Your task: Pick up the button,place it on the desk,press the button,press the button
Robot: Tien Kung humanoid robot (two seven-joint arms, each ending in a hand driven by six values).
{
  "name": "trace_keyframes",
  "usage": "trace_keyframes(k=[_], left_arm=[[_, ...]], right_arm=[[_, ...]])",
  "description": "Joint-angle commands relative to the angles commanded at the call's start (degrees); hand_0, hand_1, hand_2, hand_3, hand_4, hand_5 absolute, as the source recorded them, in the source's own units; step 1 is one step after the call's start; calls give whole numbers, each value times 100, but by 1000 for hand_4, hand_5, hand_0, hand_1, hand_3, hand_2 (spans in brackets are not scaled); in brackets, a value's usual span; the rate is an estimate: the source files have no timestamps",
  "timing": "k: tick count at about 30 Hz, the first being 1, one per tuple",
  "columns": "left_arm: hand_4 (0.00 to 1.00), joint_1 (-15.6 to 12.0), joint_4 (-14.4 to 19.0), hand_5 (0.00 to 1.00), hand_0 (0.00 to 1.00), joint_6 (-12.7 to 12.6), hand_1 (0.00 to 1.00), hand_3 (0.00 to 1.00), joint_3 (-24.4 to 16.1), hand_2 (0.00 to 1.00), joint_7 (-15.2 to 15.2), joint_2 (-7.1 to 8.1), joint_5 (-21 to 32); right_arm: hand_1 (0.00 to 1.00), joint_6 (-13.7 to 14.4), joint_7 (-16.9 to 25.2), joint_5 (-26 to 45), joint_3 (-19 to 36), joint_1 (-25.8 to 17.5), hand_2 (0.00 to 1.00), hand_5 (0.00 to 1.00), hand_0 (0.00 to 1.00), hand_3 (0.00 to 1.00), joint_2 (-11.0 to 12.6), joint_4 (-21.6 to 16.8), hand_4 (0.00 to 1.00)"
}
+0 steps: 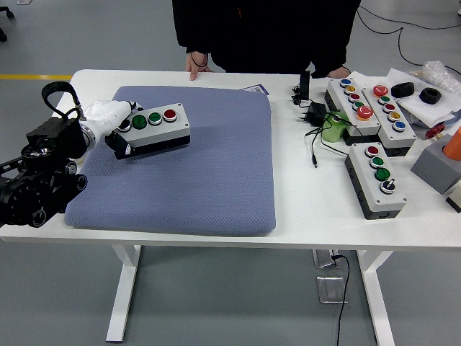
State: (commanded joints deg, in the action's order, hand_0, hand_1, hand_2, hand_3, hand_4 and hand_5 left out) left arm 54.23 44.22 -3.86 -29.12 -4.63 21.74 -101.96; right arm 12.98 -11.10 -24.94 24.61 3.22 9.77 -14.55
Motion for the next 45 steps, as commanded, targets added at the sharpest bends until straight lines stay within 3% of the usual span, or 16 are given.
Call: trace_keyframes(k=[8, 13, 23, 31, 32, 37, 38, 43, 44, 45], left_arm=[[368, 80, 132, 2, 217, 674, 206, 327, 68, 244, 1035, 261, 291], [372, 4, 418, 2, 217, 797, 211, 321, 177, 247, 1466, 382, 663], [398, -35, 661, 2, 238, 923, 223, 323, 230, 253, 1550, 386, 791], [401, -24, 734, 2, 247, 930, 229, 326, 417, 256, 1537, 366, 490], [458, -20, 731, 2, 334, 946, 316, 362, 427, 326, 1529, 360, 408], [458, -23, 696, 2, 334, 1041, 316, 362, 414, 326, 1484, 319, 146], [652, -23, 691, 2, 519, 1045, 512, 642, 405, 513, 1477, 314, 127], [652, -25, 668, 2, 519, 1084, 512, 642, 339, 513, 1419, 314, 52], [998, -33, 662, 289, 537, 1100, 677, 861, 329, 695, 1380, 312, 33], [998, -43, 656, 289, 537, 1158, 677, 861, 321, 695, 1327, 305, -6]], right_arm=[[772, -4, 0, -10, 4, 22, 777, 204, 800, 628, 6, 6, 254], [771, -8, 5, -2, 0, 26, 776, 204, 799, 628, 0, 16, 254], [771, -5, 10, 29, -63, 35, 776, 201, 798, 627, -3, 29, 252], [771, 1, 9, 49, -88, 43, 776, 199, 798, 627, -5, 32, 251], [769, 4, 9, 47, -84, 41, 776, 198, 798, 626, -4, 28, 250], [769, 25, 16, 62, -121, 32, 776, 198, 798, 626, 3, 14, 250], [769, 26, 18, 65, -122, 31, 776, 193, 798, 624, 3, 14, 246], [769, 30, 27, 86, -144, 20, 776, 193, 798, 624, 5, 12, 246], [768, 33, 31, 99, -165, 16, 775, 191, 798, 623, 10, 7, 245], [768, 33, 34, 119, -200, 14, 775, 191, 798, 623, 15, 3, 245]])
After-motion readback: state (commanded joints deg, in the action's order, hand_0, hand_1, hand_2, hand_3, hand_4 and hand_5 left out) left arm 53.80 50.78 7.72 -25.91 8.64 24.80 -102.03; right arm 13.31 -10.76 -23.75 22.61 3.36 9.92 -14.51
